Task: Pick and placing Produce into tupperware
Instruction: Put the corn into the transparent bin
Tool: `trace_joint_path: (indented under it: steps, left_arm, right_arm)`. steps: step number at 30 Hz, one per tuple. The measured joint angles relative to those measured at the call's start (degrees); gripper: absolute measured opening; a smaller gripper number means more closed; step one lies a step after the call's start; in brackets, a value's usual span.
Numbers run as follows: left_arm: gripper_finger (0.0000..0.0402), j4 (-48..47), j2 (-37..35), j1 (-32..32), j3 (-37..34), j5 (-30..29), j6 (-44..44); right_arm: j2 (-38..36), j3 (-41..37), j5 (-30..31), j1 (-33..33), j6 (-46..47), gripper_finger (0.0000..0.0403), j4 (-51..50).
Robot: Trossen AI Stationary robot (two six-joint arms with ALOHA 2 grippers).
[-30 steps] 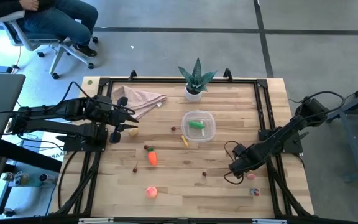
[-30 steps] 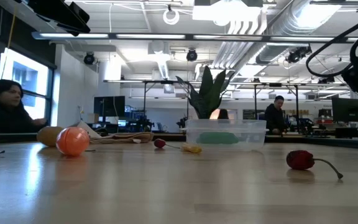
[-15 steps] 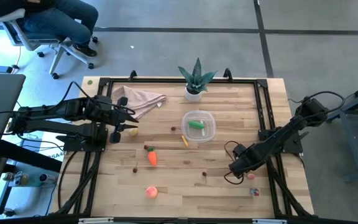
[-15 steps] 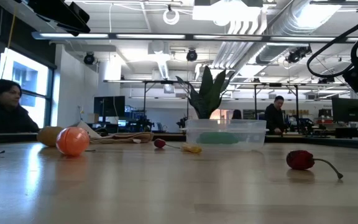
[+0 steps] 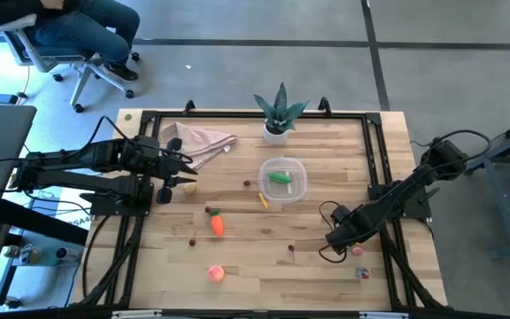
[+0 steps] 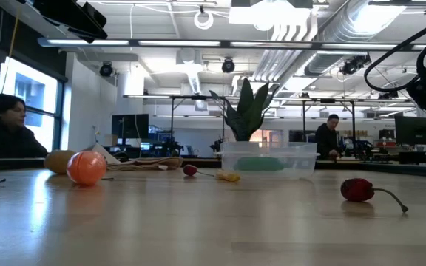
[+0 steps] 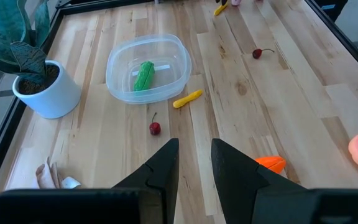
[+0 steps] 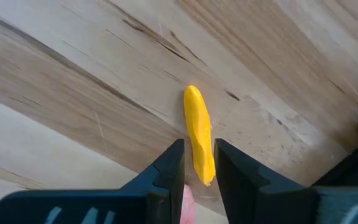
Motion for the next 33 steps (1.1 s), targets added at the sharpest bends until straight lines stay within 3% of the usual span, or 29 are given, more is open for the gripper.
trace_joint_path:
  steps: [8,33]
  left_arm:
    - [0.0083,-0.01,-0.02,0.01,0.0,0.01,0.0]
    - [0.0083,0.0,-0.02,-0.01,0.0,0.01,0.01]
  right_arm:
    - [0.02,-3.75,-0.85,0.0,0.02,0.0079,5.49]
    - [-0.05,-5.99,-2.02,0.15,-0.13,0.0079,9.82]
